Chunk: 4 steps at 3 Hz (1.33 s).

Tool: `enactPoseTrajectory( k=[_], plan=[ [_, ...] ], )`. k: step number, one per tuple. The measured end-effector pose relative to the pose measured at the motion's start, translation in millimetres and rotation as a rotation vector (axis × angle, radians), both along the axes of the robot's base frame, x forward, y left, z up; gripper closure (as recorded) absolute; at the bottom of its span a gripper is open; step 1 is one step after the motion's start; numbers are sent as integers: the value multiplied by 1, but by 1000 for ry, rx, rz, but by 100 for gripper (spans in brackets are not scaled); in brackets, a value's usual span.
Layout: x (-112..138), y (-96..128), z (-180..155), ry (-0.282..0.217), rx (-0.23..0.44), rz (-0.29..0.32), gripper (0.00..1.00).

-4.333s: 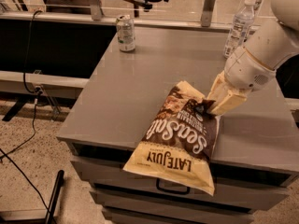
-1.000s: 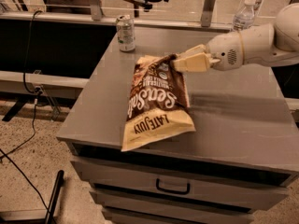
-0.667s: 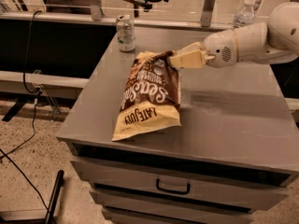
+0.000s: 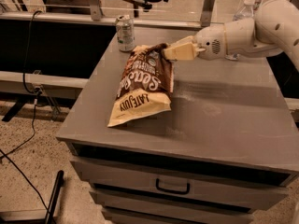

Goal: Move brown chip bag near 7up can

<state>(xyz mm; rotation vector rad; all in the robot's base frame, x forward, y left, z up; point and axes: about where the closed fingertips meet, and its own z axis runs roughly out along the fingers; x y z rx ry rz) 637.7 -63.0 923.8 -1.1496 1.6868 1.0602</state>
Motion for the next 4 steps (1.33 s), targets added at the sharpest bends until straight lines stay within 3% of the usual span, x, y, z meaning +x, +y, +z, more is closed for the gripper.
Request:
enactPoseTrajectory(
  k=[4],
  plan=[
    [53, 37, -12, 19, 36, -30, 100]
  ],
)
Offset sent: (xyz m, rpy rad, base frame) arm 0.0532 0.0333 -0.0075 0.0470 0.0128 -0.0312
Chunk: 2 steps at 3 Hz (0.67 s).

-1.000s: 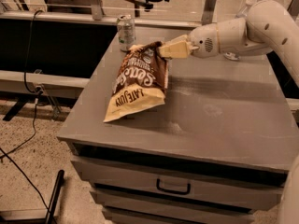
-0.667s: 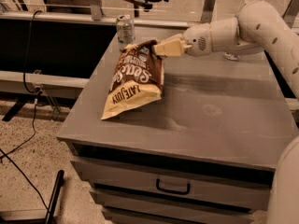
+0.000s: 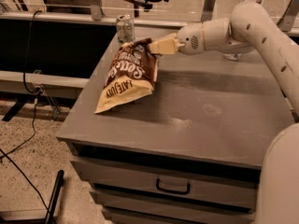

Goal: Move brown chip bag near 7up can

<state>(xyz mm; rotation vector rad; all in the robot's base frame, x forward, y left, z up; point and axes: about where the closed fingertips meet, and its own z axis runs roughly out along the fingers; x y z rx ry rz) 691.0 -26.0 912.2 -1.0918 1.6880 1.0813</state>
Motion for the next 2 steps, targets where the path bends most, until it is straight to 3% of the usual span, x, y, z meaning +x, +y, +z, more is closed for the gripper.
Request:
enactPoseTrajectory(
  k=[2],
  plan=[
    [10, 3, -6, 16, 13, -20, 100]
  ],
)
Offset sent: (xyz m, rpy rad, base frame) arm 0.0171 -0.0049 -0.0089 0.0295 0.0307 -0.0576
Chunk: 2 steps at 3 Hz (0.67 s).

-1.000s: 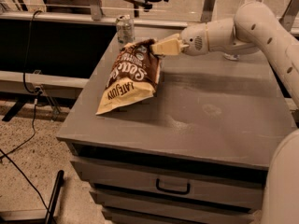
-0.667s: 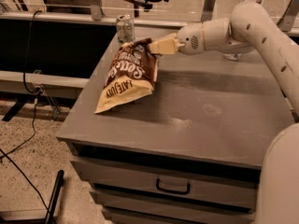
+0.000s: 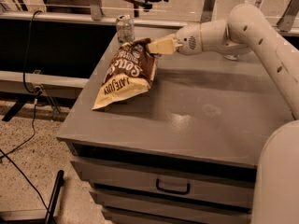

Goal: Move brown chip bag near 7up can

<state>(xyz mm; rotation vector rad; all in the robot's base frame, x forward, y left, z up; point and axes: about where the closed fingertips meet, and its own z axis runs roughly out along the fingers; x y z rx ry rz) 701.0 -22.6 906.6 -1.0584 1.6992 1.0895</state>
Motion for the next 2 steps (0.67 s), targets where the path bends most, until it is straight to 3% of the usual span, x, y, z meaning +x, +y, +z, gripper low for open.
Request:
enactPoseTrajectory(
  k=[1, 2],
  plan=[
    [3, 1, -2, 6, 4, -9, 100],
    [7, 1, -3, 8, -2, -20, 87]
  ],
)
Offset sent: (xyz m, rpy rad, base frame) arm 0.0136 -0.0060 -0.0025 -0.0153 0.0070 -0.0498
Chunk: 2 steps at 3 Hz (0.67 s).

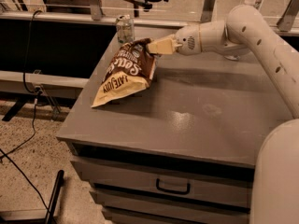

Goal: Move brown chip bag near 7up can

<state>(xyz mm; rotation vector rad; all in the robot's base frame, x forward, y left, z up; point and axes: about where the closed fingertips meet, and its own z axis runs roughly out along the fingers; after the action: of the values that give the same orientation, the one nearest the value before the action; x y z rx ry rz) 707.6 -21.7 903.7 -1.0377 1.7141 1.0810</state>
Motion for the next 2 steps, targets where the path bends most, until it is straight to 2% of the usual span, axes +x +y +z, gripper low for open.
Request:
enactPoseTrajectory(
  k=[1, 2],
  plan=[
    [2, 1, 3, -15, -9, -1, 64],
    [4, 1, 6, -29, -19, -8, 33]
  ],
)
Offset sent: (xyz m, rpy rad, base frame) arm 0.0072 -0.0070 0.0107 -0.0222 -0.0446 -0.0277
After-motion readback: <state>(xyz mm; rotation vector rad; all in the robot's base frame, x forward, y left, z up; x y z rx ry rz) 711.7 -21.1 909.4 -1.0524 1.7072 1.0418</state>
